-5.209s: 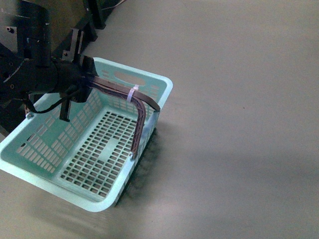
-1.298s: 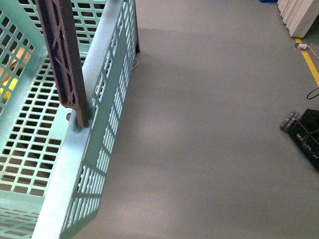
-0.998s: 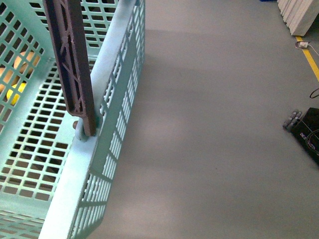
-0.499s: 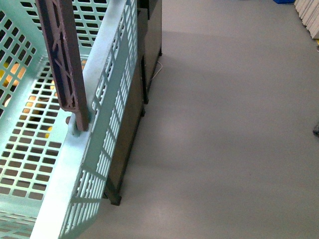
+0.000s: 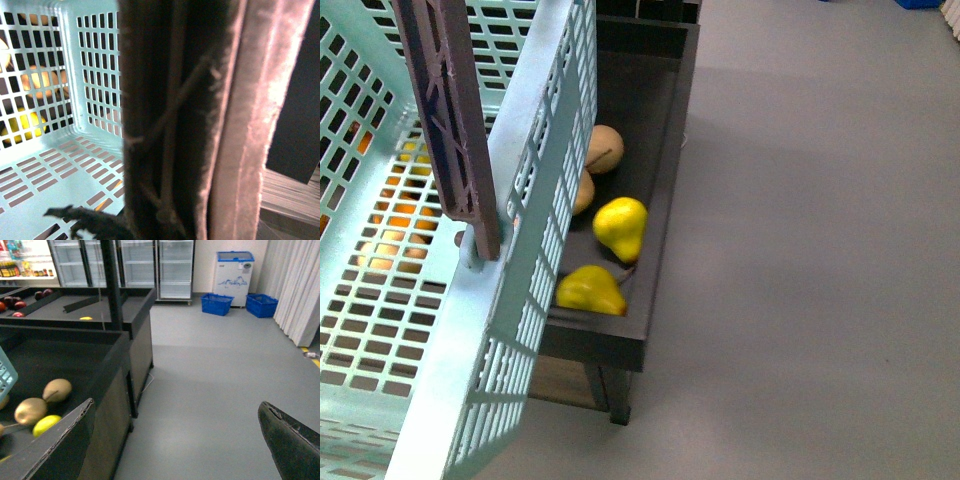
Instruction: Pick mango and avocado into basket
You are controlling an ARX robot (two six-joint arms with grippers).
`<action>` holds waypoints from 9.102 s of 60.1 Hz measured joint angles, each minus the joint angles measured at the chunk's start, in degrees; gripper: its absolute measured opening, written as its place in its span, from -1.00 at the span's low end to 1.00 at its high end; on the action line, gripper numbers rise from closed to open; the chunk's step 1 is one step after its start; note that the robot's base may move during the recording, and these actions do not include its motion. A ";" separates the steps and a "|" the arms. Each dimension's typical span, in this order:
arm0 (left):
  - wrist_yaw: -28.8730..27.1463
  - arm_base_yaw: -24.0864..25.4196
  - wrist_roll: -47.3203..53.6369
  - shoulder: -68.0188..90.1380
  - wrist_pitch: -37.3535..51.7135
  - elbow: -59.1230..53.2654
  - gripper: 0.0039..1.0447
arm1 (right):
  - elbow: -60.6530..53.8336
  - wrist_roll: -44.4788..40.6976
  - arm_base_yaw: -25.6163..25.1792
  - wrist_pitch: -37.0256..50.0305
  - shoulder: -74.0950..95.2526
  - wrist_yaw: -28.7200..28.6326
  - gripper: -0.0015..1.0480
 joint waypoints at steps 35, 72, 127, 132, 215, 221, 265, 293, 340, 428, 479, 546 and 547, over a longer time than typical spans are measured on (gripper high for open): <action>-0.02 0.02 0.02 0.00 0.02 0.02 -0.72 | 0.00 0.00 0.00 0.00 0.00 -0.09 0.83; 0.00 0.09 0.02 0.00 0.00 0.00 -0.72 | 0.00 0.00 0.00 0.02 -0.09 -0.07 0.83; 0.09 0.13 -0.11 0.09 0.00 0.00 -0.72 | -0.02 -0.02 0.00 0.02 0.04 0.11 0.83; -0.04 0.15 0.00 0.04 0.02 0.02 -0.72 | -0.02 -0.02 0.00 0.00 0.02 -0.09 0.83; 7.28 -5.64 35.28 20.96 -7.30 19.04 -0.72 | -0.02 -0.02 -0.04 0.00 0.04 -0.11 0.83; 11.15 -8.72 33.35 26.25 -7.58 25.42 -0.72 | -0.02 -0.02 -0.04 0.00 0.04 -0.13 0.83; 14.86 -23.87 32.37 38.86 -11.56 40.76 -0.72 | -0.02 -0.02 -0.04 0.00 0.04 -0.11 0.83; 14.71 -23.82 32.92 38.97 -11.56 40.76 -0.72 | 12.74 14.03 -21.64 4.48 37.92 -4.81 0.83; 14.64 -23.82 32.92 38.97 -11.56 40.76 -0.72 | 60.28 26.45 -28.28 13.46 128.91 7.91 0.83; 14.69 -23.82 32.92 38.97 -11.56 40.76 -0.72 | 88.78 34.58 -25.79 0.70 154.00 13.70 0.35; 14.67 -23.82 32.92 38.97 -11.56 40.76 -0.72 | 50.01 8.90 -26.38 21.62 106.33 -11.08 0.15; 13.94 -23.69 34.14 39.36 -11.74 40.76 -0.72 | 36.41 -4.74 17.75 29.00 75.60 3.37 0.14; 13.73 -23.69 34.25 39.39 -11.74 40.76 -0.72 | 36.50 -4.72 17.86 29.11 75.97 3.45 0.14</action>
